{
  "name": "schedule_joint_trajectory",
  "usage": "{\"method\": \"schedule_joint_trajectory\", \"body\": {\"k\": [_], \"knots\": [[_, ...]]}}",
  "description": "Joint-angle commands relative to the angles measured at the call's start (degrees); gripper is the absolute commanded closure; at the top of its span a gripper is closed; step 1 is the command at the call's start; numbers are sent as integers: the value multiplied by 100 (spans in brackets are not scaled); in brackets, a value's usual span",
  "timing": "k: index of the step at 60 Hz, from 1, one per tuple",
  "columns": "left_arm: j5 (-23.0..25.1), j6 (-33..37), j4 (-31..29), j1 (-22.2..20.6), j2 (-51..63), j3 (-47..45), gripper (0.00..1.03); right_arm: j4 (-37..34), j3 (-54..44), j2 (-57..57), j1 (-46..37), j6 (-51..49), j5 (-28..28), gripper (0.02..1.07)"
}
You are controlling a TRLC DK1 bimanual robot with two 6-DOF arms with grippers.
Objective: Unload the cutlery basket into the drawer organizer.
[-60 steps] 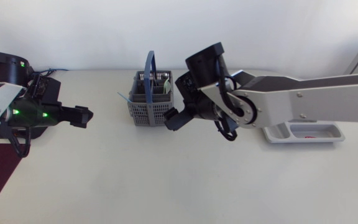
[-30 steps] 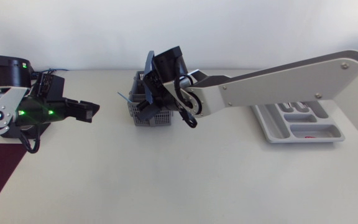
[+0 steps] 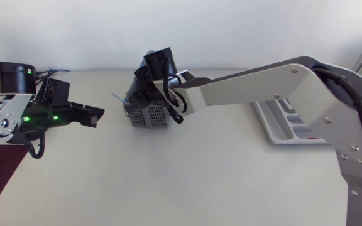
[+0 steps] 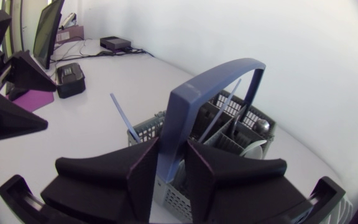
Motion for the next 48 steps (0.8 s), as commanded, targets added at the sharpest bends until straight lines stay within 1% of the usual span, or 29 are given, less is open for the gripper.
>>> {"method": "schedule_joint_trajectory", "body": {"k": [1, 16, 21, 29, 39, 48], "knots": [[28, 101, 19, -43, -104, -159, 9, 90, -225, -10, 26, -200, 155, 91], [28, 101, -34, -87, -227, -194, 9, 134, -901, -581, -9, -244, -12, 92], [28, 110, -43, -131, -227, -194, 9, 98, -1271, -871, -36, -244, -179, 92], [28, 128, -69, -254, -236, -176, 9, 11, -2070, -1451, -88, -244, -601, 92], [28, 136, -104, -377, -262, -176, 9, 46, -3002, -2251, -88, -244, -794, 91], [19, 136, -166, -553, -315, -150, 9, -165, -3354, -2822, -9, -209, -891, 91]]}}
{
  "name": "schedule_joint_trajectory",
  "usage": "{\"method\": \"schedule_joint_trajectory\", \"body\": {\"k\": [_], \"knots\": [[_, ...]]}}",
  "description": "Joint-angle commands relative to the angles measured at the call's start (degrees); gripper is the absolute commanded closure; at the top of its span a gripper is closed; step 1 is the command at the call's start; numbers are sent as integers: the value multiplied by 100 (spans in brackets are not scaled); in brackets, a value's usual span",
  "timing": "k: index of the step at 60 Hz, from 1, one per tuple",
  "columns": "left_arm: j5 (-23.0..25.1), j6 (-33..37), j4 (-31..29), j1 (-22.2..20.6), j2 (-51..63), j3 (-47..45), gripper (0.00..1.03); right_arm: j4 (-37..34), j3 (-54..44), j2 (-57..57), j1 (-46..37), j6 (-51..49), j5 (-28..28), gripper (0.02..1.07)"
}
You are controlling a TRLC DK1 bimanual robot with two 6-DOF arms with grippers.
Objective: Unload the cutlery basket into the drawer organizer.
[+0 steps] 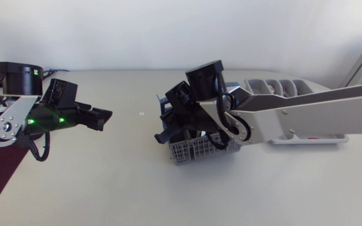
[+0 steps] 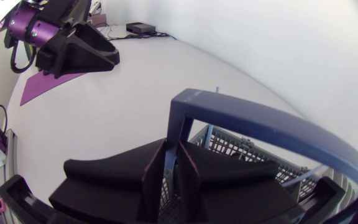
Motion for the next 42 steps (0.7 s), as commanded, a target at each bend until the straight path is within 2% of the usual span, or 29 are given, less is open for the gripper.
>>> {"method": "schedule_joint_trajectory", "body": {"k": [1, 4, 11, 15, 21, 30, 37, 42], "knots": [[23, 132, -94, -127, -143, -73, 9, -122, -246, -291, 102, -161, -1, 90], [6, 132, -146, -223, -169, -47, 9, -201, -272, -326, 137, -152, 51, 79], [-29, 132, -270, -487, -257, -21, 9, -464, -404, -388, 164, -179, 43, 31], [-47, 167, -375, -680, -345, -38, 9, -579, -588, -625, 181, -205, 51, 15], [-56, 273, -516, -953, -512, -64, 9, -631, -1037, -1267, 181, -328, 34, 11], [-56, 290, -656, -1155, -582, 15, 9, -1167, -1476, -2330, 155, -381, 69, 13], [-56, 290, -744, -1427, -520, 129, 9, -1695, -1661, -3183, -328, -460, 51, 24], [-179, 281, -770, -1726, -397, 234, 9, -2020, -1749, -3754, -1014, -609, -142, 34]]}}
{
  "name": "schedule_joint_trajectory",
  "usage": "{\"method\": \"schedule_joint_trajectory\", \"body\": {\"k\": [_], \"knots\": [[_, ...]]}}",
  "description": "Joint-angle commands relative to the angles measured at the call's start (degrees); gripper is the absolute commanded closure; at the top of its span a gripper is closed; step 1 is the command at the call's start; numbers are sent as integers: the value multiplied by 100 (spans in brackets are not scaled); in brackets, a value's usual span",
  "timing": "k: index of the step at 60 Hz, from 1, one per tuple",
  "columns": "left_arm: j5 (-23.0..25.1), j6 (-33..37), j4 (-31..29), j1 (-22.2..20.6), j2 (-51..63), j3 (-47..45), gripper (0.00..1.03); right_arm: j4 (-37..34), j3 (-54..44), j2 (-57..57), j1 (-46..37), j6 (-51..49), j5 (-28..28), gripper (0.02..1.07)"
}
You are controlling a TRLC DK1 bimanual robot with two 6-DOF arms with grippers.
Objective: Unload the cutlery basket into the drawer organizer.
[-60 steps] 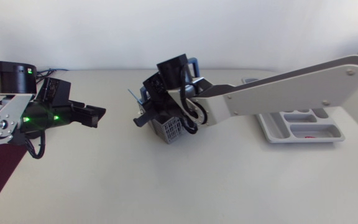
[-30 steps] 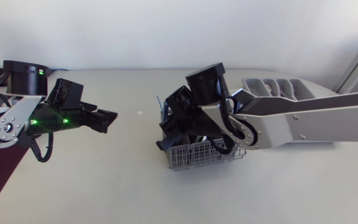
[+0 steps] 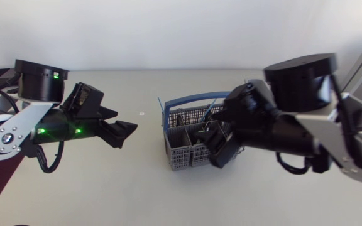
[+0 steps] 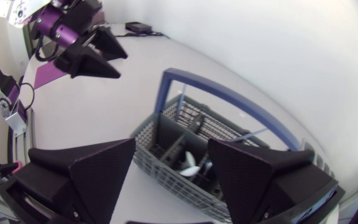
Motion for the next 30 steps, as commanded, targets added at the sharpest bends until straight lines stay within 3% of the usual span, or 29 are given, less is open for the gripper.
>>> {"method": "schedule_joint_trajectory", "body": {"k": [1, 9, 19, 25, 30], "knots": [[-155, 124, -43, -304, 136, 226, 9, -261, -230, -553, -663, -234, -171, 35], [-313, 124, -104, -734, 400, 445, 12, -454, -370, -974, -1990, -427, -803, 54], [-445, 71, -95, -892, 971, 665, 17, -129, -581, -570, -3361, -726, -1428, 84], [-480, 45, -78, -945, 1156, 683, 18, 267, -651, -87, -3756, -752, -1647, 92], [-515, 45, 10, -963, 1279, 692, 31, 530, -607, 476, -3862, -743, -1682, 93]]}}
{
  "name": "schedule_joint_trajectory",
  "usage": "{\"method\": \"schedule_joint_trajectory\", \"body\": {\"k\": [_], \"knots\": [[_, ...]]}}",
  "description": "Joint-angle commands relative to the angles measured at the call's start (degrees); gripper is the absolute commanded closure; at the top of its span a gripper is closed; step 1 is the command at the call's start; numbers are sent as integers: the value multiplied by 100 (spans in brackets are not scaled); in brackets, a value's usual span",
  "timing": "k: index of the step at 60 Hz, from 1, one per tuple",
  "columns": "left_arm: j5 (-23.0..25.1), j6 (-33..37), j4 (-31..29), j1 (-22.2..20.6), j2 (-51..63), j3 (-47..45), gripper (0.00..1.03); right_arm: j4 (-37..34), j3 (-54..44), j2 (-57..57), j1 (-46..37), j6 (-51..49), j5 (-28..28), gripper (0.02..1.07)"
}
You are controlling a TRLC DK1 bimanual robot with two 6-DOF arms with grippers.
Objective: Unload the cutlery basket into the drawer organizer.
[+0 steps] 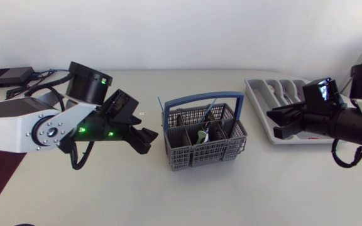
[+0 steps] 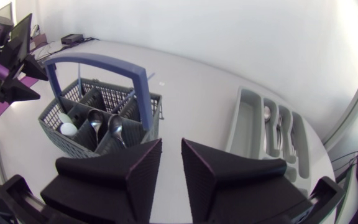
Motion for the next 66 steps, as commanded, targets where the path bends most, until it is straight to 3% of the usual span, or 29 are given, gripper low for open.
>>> {"method": "schedule_joint_trajectory", "body": {"k": [1, 6, 14, 20, 23, 40, 52, 66], "knots": [[-50, 38, 63, -45, 206, 165, 33, 268, -83, 616, -124, -118, -87, 93], [-50, -50, 115, -54, 408, 209, 34, 506, 40, 1205, -133, -92, -122, 96], [-50, -76, 221, -133, 698, 244, 49, 664, 269, 1891, -63, -74, -245, 96], [-50, -111, 238, -168, 856, 270, 74, 646, 330, 2040, 280, -57, -351, 96], [-15, -137, 238, -150, 873, 279, 80, 602, 321, 2005, 482, -48, -351, 96], [407, -93, 238, 289, 909, 209, 80, 207, 278, 1750, 1616, 110, -166, 96], [750, 144, 177, 922, 794, 103, 80, 198, 392, 1803, 2293, 348, 274, 96], [1014, 346, 151, 1195, 627, -187, 80, 330, 743, 2146, 2477, 576, 537, 96]]}}
